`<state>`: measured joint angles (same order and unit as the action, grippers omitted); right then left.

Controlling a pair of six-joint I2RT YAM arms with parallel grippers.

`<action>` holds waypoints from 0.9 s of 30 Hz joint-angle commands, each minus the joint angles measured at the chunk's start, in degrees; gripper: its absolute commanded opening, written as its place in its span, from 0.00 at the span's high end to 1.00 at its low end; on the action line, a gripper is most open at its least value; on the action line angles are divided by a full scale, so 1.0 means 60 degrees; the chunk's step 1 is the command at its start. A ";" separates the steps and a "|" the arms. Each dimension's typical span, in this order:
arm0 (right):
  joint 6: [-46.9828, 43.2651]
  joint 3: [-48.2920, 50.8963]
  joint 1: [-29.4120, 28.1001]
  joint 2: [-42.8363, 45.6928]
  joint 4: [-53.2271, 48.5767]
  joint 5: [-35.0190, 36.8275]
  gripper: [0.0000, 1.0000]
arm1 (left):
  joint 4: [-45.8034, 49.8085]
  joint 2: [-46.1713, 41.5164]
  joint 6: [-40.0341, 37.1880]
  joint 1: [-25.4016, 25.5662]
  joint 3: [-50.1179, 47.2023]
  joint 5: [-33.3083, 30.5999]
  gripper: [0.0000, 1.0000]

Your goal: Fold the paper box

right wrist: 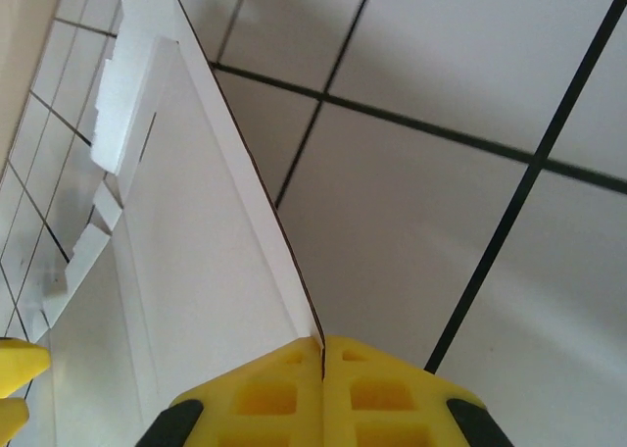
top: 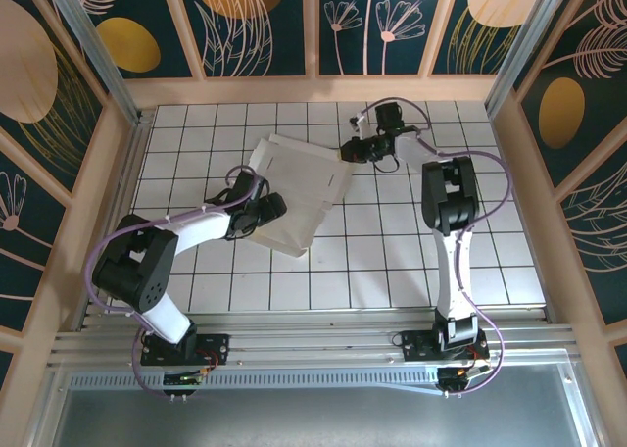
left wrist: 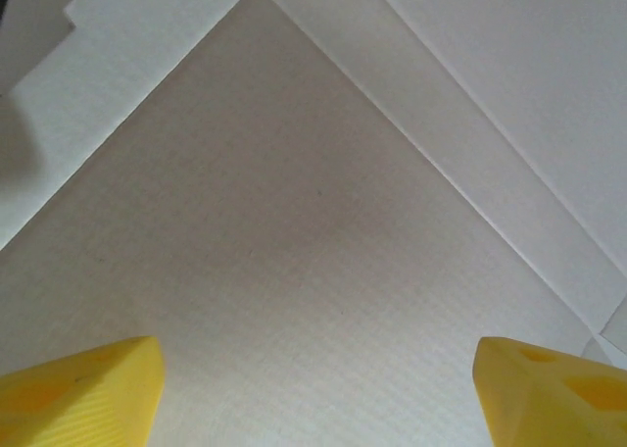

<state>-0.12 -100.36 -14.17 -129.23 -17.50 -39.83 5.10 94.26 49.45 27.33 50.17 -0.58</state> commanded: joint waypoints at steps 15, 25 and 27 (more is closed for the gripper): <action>-0.3918 0.4651 -0.1857 0.4331 0.5461 0.6310 1.00 | -0.0418 -0.1913 0.1842 -0.0494 0.1705 0.1557 0.15; -0.6497 0.6477 -0.2896 0.5394 0.7796 0.8007 1.00 | 0.0099 0.2295 0.3601 -0.0768 0.6465 0.1999 0.26; -0.6802 0.6572 -0.3121 0.5558 0.7978 0.8154 1.00 | 0.0189 0.2931 0.3756 -0.0812 0.7046 0.2397 0.27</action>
<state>-34.54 -61.82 -31.38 -99.37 23.40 4.78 3.09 107.31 67.42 23.20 88.99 9.32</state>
